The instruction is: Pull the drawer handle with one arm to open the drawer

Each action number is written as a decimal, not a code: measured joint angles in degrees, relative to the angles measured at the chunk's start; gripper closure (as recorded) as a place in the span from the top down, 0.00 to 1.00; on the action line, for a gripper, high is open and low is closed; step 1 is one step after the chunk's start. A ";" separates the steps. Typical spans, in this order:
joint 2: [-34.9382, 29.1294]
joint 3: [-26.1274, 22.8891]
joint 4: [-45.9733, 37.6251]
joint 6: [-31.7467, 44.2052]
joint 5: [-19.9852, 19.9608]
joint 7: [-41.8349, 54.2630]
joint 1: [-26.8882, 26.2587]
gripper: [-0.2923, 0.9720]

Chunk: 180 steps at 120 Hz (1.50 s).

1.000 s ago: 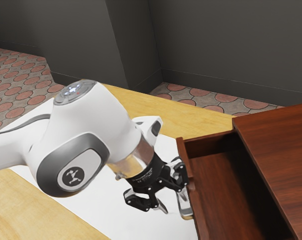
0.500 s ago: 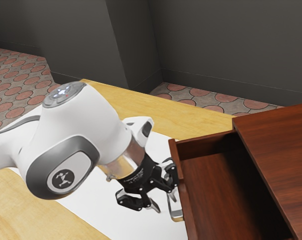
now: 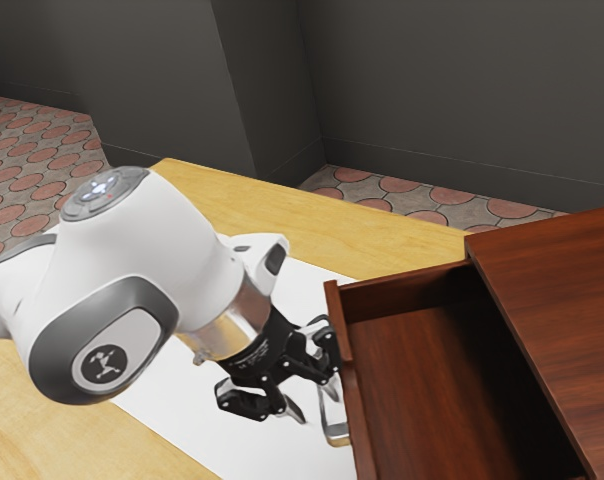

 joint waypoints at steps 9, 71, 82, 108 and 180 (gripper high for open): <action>-0.26 -0.01 -0.30 -0.02 0.03 0.04 0.11 0.41; -1.42 -0.12 -0.12 0.01 0.48 0.68 0.09 0.41; -2.30 -0.31 0.08 0.01 1.31 0.81 0.07 0.41; -2.04 -0.18 10.81 -4.92 3.65 0.54 0.09 0.45; 8.69 8.06 30.64 -41.83 8.34 -8.73 -0.61 0.75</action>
